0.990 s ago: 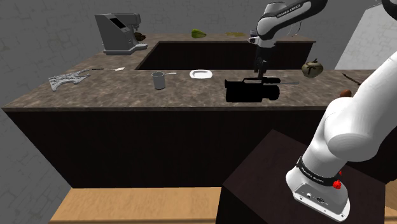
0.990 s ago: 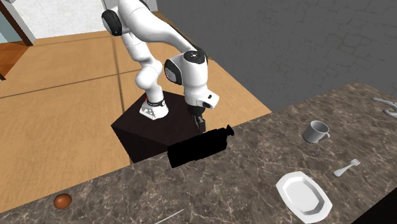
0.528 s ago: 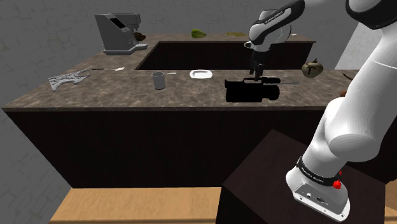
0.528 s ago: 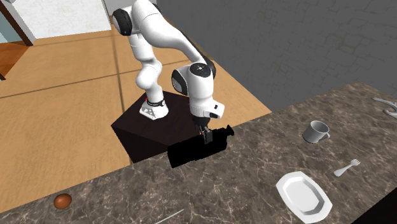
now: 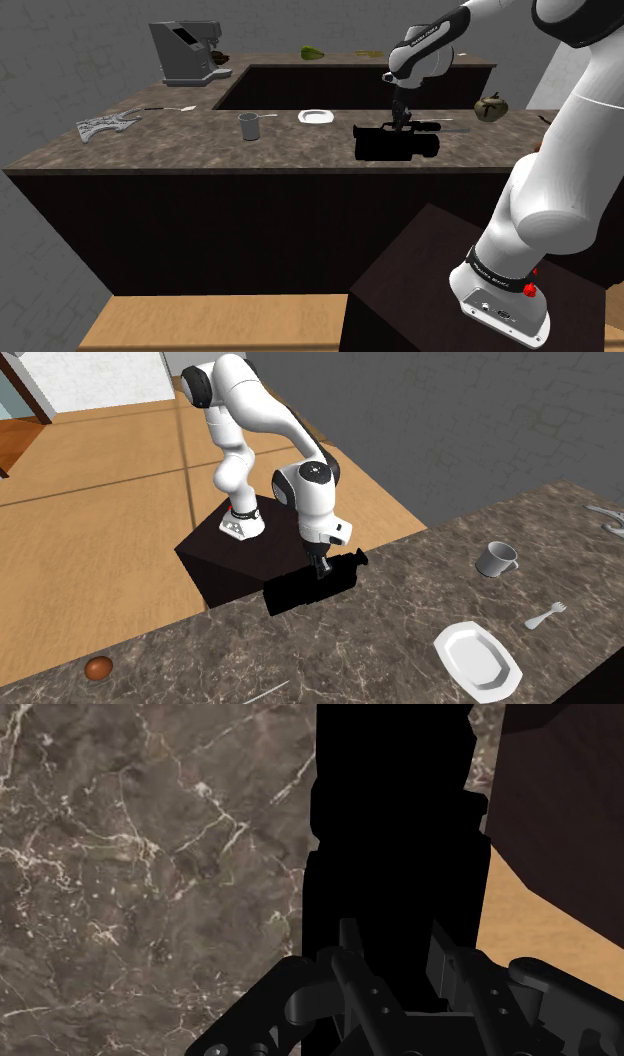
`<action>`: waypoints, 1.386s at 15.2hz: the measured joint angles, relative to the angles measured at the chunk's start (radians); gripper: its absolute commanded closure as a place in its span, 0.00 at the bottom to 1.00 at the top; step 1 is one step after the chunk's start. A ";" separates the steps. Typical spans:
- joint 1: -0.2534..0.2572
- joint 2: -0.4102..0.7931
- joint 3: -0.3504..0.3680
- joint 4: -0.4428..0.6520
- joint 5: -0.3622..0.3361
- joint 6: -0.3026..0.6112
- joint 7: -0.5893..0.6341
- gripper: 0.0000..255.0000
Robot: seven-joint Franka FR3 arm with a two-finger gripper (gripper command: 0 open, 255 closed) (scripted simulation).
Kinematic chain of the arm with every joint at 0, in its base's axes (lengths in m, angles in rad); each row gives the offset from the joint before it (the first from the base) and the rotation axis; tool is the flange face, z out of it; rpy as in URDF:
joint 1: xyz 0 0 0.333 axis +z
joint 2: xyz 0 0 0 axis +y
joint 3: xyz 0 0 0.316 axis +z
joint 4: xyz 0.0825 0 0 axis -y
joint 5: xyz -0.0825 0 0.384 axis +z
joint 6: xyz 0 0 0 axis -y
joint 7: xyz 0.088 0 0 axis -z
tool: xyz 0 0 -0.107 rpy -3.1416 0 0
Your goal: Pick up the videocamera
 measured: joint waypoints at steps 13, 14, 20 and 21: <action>0.002 -0.034 0.005 0.036 -0.029 -0.064 0.023 1.00; 0.003 -0.044 0.007 0.043 -0.038 -0.079 0.029 1.00; 0.003 -0.079 0.014 0.098 -0.063 -0.159 0.046 1.00; 0.003 -0.085 0.016 0.107 -0.067 -0.172 0.050 1.00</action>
